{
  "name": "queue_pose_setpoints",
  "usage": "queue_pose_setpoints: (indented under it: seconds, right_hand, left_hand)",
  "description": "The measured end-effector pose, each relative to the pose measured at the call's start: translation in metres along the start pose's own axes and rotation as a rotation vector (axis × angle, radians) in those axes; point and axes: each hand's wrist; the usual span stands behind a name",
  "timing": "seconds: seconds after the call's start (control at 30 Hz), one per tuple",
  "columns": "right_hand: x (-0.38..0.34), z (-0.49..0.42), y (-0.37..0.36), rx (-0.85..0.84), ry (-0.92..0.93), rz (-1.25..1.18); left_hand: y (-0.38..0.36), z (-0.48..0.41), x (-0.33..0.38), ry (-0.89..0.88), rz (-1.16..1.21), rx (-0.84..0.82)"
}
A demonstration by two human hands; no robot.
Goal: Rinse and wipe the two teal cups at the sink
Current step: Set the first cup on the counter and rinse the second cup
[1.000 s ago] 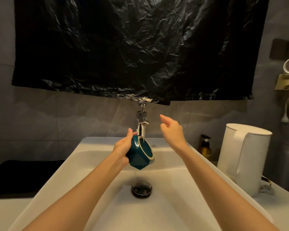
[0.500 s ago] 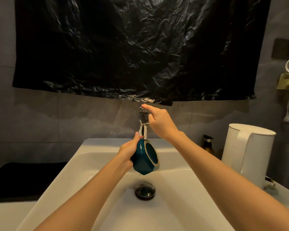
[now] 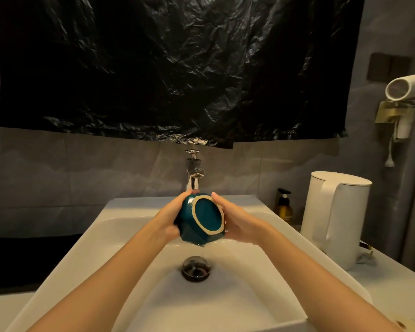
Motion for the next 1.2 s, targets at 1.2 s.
queue_pose_setpoints:
  seconds: [1.2]
  right_hand:
    - [-0.017,0.073,-0.042,0.389,0.648,0.76]
  left_hand:
    - [0.04,0.074,0.052,0.173,-0.528,-0.189]
Point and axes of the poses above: each hand's wrist, its own z-axis away from the middle knuckle, its own y-axis out of the back of the hand, x = y × z, and after that the axes turned 13 degrees about -y, right-handed
